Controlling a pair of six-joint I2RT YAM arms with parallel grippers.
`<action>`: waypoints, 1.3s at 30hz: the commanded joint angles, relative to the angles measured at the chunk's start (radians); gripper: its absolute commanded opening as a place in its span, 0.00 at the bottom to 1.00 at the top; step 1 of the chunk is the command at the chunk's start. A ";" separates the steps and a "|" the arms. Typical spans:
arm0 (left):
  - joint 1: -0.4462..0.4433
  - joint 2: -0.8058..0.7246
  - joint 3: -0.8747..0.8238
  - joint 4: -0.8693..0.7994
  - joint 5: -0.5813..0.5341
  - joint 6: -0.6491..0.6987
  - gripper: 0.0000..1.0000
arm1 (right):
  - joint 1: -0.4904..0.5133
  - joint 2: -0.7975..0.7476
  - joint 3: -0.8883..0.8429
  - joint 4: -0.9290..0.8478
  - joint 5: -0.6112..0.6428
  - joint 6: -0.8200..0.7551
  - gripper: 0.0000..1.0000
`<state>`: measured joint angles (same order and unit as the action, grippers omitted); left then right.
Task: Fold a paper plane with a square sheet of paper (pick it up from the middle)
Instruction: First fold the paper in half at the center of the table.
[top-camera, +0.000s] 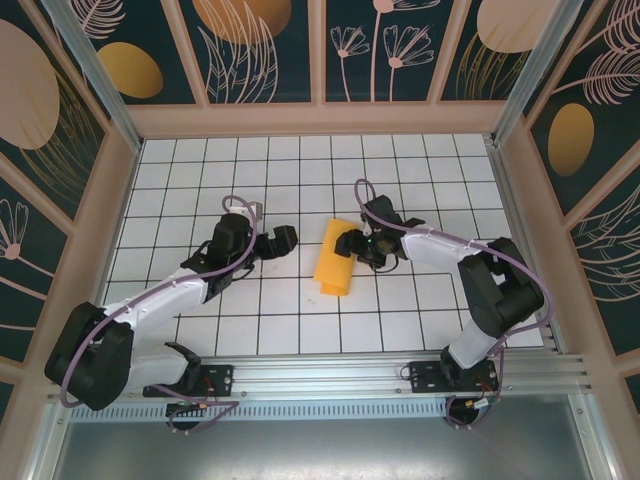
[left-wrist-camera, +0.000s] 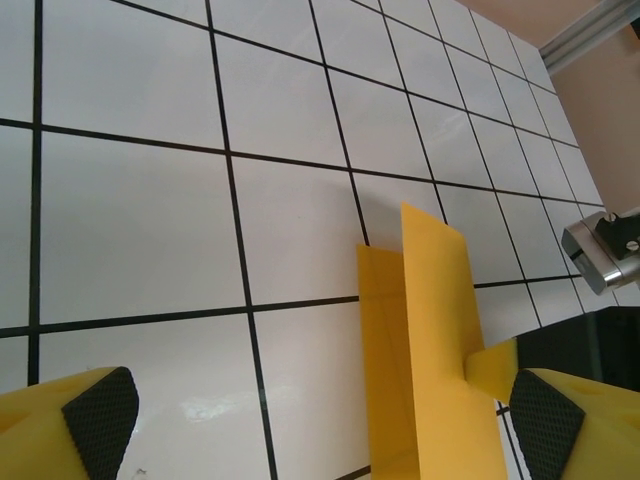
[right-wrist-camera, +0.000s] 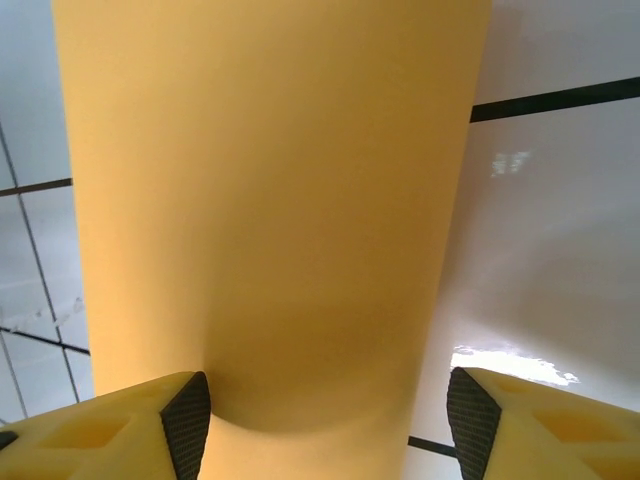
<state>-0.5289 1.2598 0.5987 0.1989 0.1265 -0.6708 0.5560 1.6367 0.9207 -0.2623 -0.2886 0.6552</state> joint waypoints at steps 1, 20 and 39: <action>0.006 0.021 0.020 0.058 0.063 -0.031 0.95 | -0.003 0.008 0.024 -0.082 0.077 -0.034 0.65; 0.004 0.092 0.027 0.064 0.122 -0.055 0.89 | 0.037 0.111 0.084 -0.101 0.068 -0.090 0.62; 0.005 0.113 0.033 0.067 0.153 -0.043 0.86 | 0.036 0.161 0.094 -0.114 0.096 -0.074 0.61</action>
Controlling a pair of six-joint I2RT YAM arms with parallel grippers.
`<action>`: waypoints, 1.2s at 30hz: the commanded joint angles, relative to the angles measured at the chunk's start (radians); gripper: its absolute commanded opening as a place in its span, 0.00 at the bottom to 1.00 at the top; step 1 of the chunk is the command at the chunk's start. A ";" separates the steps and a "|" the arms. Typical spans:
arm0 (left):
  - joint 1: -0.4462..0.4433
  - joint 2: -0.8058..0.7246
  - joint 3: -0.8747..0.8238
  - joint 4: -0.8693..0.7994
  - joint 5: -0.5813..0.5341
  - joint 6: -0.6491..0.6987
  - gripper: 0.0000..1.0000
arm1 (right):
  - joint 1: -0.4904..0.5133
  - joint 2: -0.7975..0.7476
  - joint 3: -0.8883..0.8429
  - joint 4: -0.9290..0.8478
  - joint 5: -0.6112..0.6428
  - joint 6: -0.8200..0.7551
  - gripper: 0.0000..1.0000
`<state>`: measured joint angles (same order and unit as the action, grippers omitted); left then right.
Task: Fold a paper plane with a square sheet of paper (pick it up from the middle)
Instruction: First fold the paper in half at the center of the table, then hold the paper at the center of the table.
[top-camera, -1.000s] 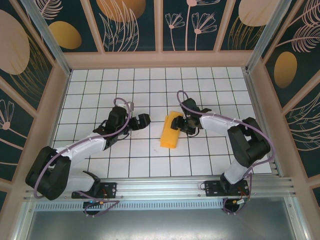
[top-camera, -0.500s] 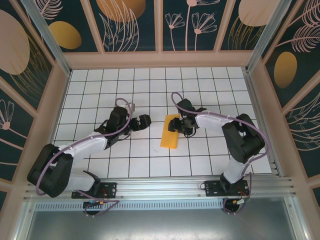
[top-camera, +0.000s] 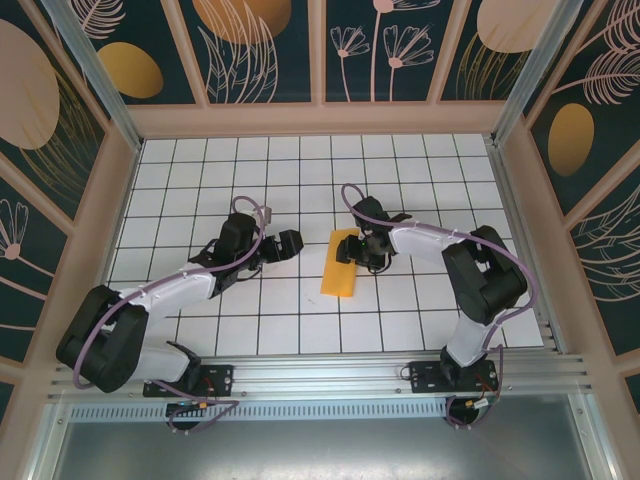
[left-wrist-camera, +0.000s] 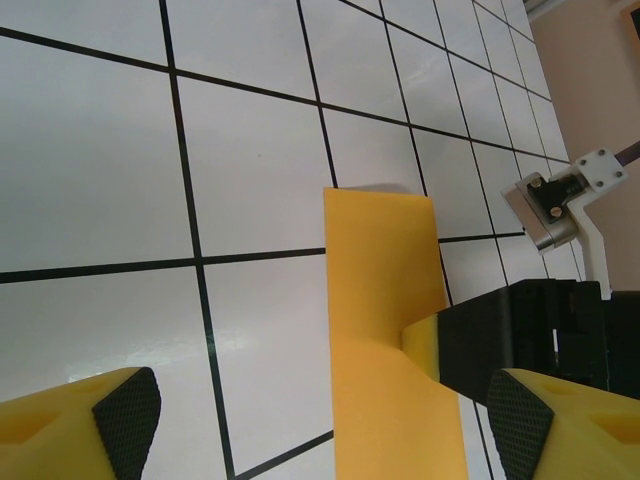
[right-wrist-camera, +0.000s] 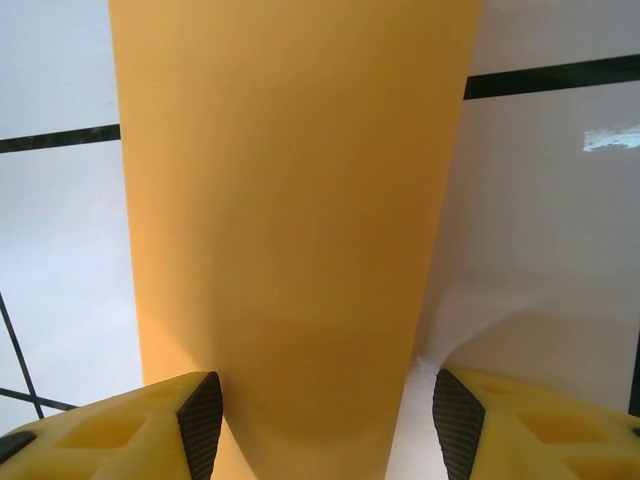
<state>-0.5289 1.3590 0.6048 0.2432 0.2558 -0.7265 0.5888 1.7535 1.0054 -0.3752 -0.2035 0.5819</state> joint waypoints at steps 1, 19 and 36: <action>0.005 0.015 0.027 0.023 0.024 0.013 0.86 | 0.002 0.043 0.008 0.000 0.009 0.000 0.61; 0.002 0.171 0.098 0.054 0.162 -0.032 0.18 | 0.003 0.065 -0.001 -0.014 0.030 0.004 0.61; -0.145 0.418 0.254 0.000 0.156 -0.045 0.00 | 0.004 0.075 0.000 -0.013 0.030 0.011 0.61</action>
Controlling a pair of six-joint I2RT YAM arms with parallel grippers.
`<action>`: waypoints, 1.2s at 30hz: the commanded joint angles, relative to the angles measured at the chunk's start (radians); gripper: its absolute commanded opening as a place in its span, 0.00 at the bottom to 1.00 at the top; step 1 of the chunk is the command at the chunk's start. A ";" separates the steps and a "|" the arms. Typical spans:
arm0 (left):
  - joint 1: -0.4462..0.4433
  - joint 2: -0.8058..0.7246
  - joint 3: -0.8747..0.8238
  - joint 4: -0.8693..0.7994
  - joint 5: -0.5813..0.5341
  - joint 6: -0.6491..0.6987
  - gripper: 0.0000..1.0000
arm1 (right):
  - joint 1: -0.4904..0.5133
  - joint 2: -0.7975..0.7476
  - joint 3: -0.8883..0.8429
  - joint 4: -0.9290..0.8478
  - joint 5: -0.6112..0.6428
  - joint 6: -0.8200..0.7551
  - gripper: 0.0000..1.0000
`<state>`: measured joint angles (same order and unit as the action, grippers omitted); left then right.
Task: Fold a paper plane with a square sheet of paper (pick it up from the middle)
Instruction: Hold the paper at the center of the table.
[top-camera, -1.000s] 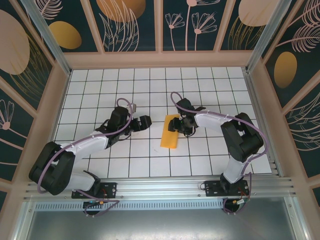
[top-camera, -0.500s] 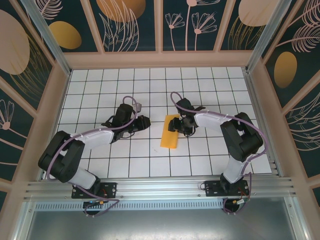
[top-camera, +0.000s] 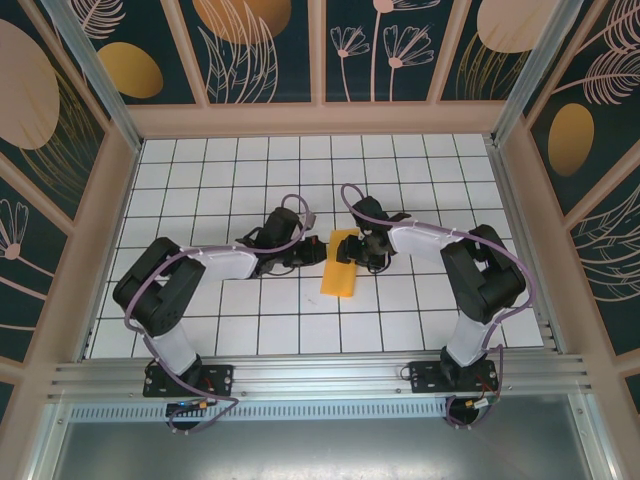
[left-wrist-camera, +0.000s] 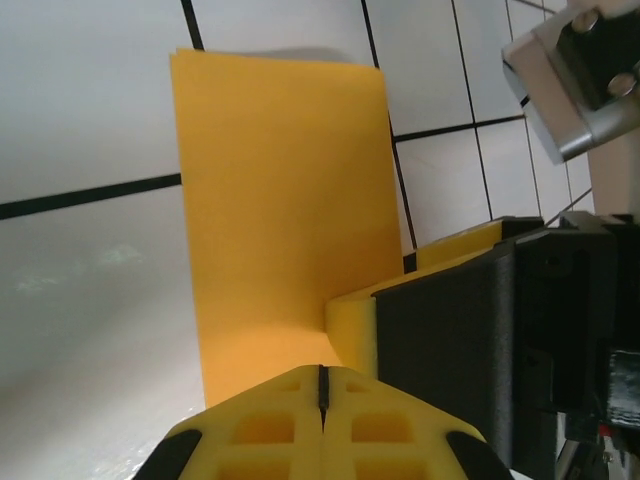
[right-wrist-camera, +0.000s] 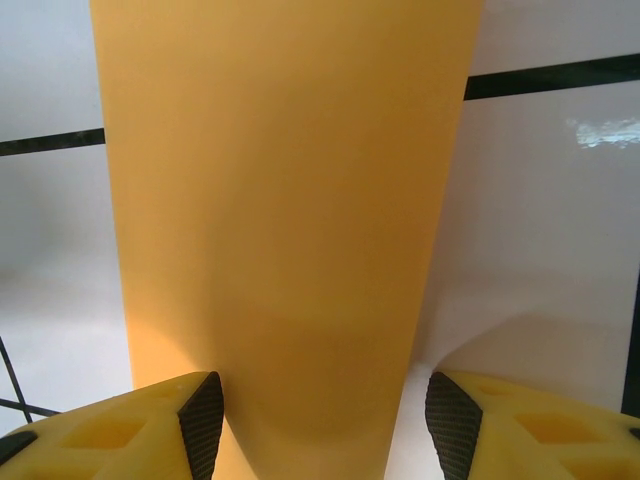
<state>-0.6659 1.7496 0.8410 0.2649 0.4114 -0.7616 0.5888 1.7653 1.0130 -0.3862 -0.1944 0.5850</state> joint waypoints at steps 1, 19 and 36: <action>-0.010 0.033 0.018 -0.020 0.001 -0.013 0.00 | 0.005 0.064 -0.009 -0.002 0.021 0.007 0.61; -0.037 0.115 0.103 -0.139 -0.081 0.026 0.00 | 0.006 0.071 -0.007 -0.011 0.025 0.006 0.61; -0.067 0.189 0.200 -0.296 -0.175 0.075 0.00 | 0.009 0.074 -0.005 -0.016 0.024 0.004 0.61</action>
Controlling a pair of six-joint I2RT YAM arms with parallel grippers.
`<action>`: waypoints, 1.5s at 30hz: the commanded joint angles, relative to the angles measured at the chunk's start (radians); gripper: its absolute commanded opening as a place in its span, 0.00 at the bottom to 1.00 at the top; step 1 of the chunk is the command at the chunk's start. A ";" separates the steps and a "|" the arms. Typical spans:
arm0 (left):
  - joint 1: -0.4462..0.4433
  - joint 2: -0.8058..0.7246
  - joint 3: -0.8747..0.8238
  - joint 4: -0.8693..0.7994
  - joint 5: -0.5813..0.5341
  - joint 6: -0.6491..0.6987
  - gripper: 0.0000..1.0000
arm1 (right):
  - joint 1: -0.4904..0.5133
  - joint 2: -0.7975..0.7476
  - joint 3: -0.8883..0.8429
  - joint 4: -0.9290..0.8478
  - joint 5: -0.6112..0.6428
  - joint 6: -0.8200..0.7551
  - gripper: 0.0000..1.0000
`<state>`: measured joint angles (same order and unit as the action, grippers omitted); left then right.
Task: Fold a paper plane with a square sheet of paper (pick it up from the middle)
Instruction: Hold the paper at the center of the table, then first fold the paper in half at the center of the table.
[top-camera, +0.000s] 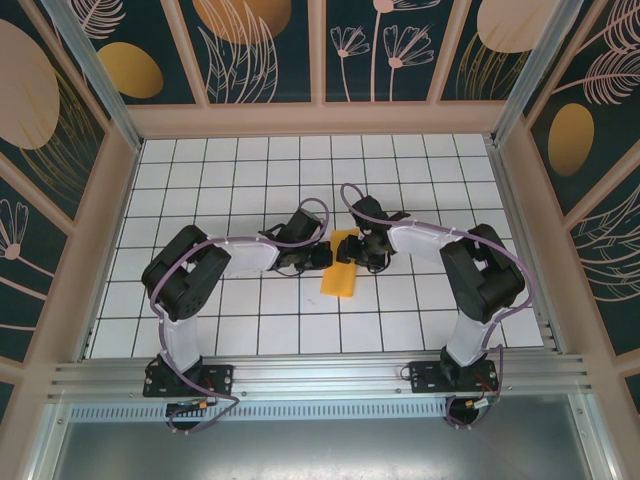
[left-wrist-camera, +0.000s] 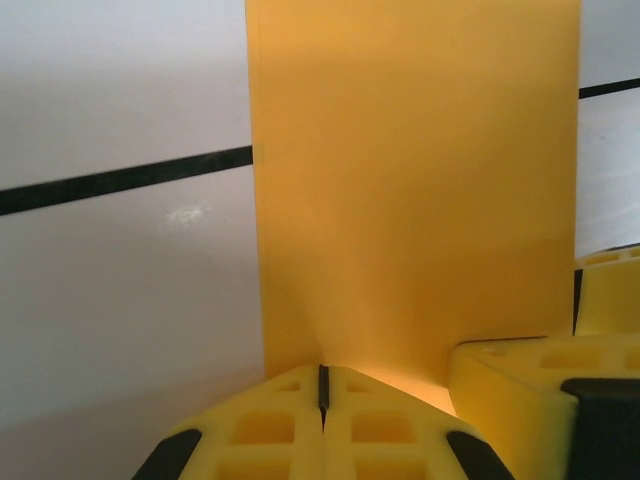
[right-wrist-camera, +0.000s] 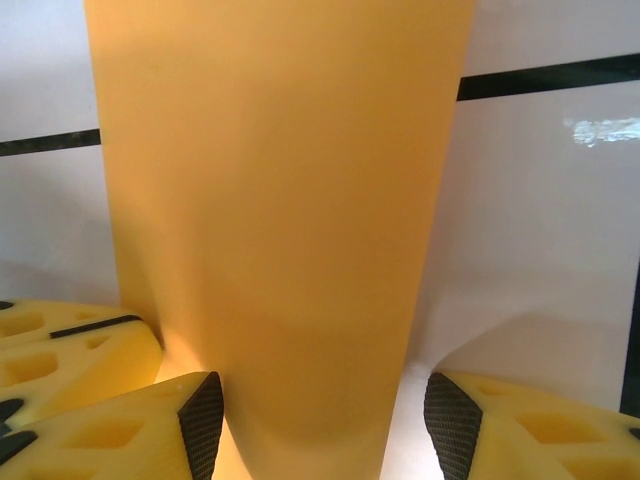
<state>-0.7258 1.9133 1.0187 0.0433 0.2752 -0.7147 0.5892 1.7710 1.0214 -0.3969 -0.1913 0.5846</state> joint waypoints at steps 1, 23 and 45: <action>-0.008 0.029 0.024 -0.081 -0.047 0.032 0.00 | 0.009 0.069 -0.012 -0.005 0.021 0.004 0.61; -0.013 0.059 0.024 -0.106 -0.054 0.057 0.00 | -0.037 -0.206 -0.074 0.144 -0.172 0.066 0.27; -0.014 0.082 0.023 -0.121 -0.062 0.067 0.00 | -0.084 -0.052 -0.262 0.277 -0.193 0.073 0.17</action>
<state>-0.7334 1.9312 1.0550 0.0017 0.2527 -0.6727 0.5053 1.6730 0.7765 -0.1204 -0.3985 0.6674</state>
